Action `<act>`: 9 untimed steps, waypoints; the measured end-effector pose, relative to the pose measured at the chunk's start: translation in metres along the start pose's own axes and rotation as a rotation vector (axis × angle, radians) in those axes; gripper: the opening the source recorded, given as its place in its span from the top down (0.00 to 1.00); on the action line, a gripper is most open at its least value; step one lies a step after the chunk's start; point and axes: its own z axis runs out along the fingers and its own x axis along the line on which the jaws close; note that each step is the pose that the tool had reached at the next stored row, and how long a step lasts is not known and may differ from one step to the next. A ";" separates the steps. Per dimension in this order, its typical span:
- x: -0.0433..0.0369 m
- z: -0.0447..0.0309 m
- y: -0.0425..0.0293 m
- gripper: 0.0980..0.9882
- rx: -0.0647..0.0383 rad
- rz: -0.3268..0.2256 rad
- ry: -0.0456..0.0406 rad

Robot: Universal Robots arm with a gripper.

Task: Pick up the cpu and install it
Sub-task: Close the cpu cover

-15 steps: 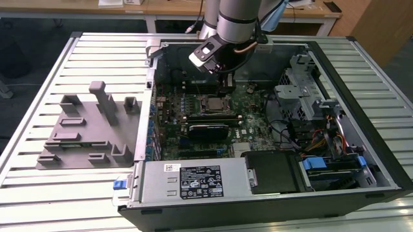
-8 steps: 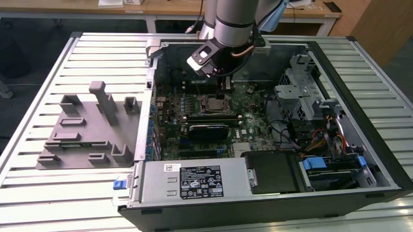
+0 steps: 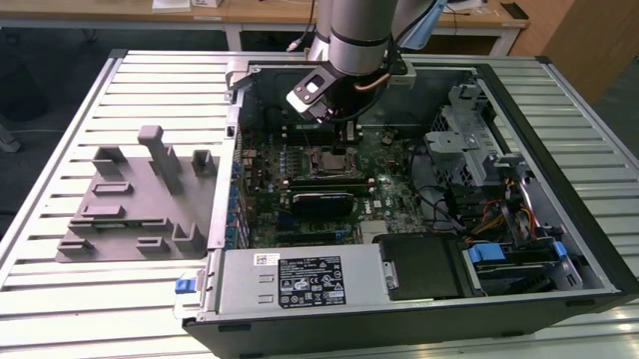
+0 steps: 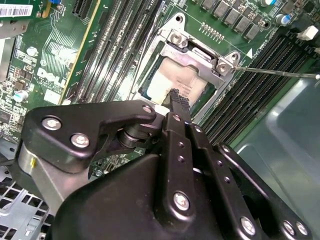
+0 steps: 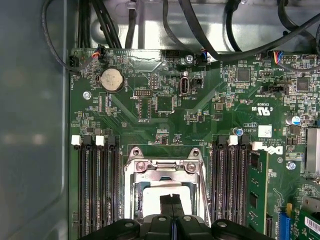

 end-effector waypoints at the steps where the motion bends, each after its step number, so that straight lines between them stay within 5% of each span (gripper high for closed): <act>1: 0.0000 0.0000 0.0000 0.99 0.000 0.000 0.0001; 9: 0.0000 0.0001 0.0000 0.99 -0.002 -0.097 -0.0026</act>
